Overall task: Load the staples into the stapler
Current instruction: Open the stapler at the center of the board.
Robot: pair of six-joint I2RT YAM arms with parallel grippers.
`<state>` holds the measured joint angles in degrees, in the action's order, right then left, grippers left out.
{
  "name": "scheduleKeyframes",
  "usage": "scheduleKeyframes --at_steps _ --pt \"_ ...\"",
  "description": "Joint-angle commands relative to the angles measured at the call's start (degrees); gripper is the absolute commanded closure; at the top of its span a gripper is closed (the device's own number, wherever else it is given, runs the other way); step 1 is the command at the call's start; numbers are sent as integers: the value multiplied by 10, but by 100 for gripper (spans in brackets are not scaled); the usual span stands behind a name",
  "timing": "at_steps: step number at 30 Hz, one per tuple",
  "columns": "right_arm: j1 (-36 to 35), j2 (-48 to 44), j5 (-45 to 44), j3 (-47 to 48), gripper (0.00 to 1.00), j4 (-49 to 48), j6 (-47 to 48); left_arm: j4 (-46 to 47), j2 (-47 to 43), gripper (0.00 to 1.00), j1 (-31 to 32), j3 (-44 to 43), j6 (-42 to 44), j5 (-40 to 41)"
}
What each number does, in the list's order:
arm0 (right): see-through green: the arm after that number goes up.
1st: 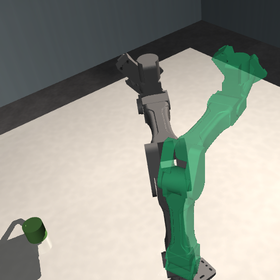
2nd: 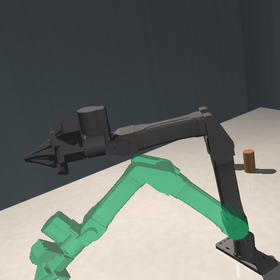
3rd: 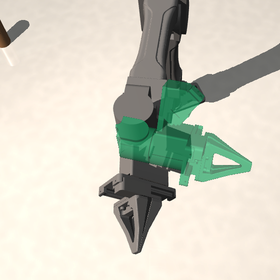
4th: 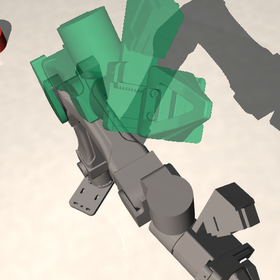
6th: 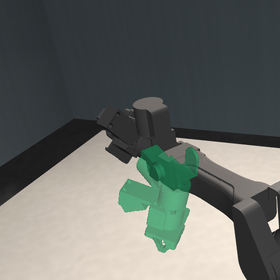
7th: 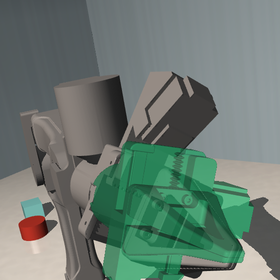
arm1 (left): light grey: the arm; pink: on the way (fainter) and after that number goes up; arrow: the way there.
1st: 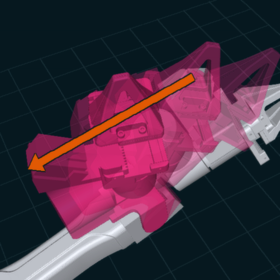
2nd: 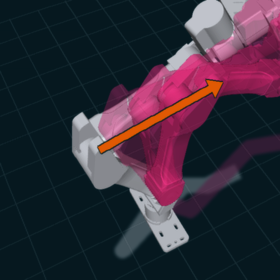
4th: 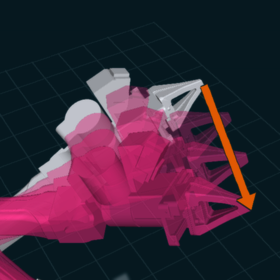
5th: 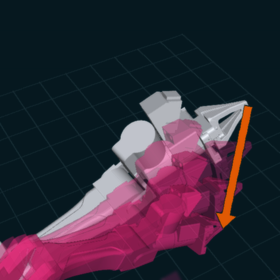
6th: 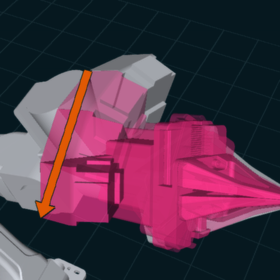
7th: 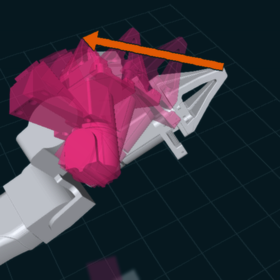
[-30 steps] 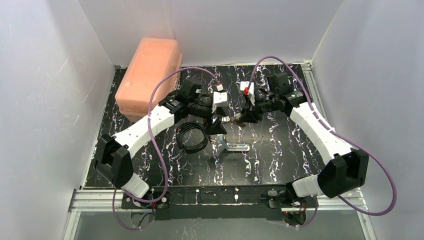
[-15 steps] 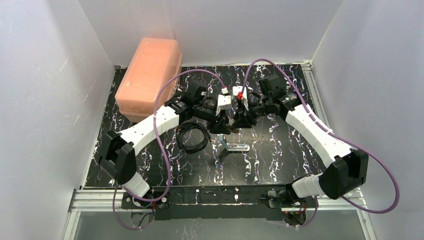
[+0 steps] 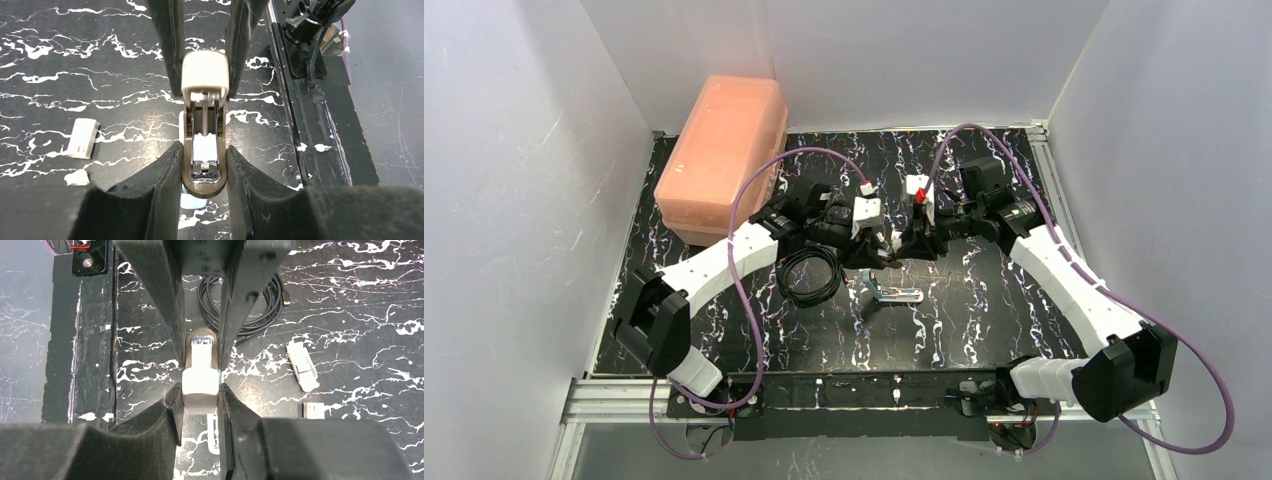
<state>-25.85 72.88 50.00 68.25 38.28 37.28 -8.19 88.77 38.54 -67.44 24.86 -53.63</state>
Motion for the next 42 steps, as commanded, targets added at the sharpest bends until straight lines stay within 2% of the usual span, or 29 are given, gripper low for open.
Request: scheduleKeyframes --at_steps 1,6,30,33,40,42 --pt "35 -42 33 -19 99 -37 -7 49 -43 100 -25 42 -21 -15" --pt "54 -61 48 -43 99 -38 1 115 -58 100 -46 74 -60 -28" --pt "61 -70 -2 -134 93 -67 11 130 -77 100 -79 83 -72 -42" --pt "61 -69 -11 -137 84 -68 8 130 -76 100 -80 84 -70 -39" --pt "61 -66 -34 -107 44 -48 -8 115 -73 100 -80 85 -43 -16" --pt "61 -62 -35 -92 37 -33 -9 111 -73 100 -80 85 -37 -8"
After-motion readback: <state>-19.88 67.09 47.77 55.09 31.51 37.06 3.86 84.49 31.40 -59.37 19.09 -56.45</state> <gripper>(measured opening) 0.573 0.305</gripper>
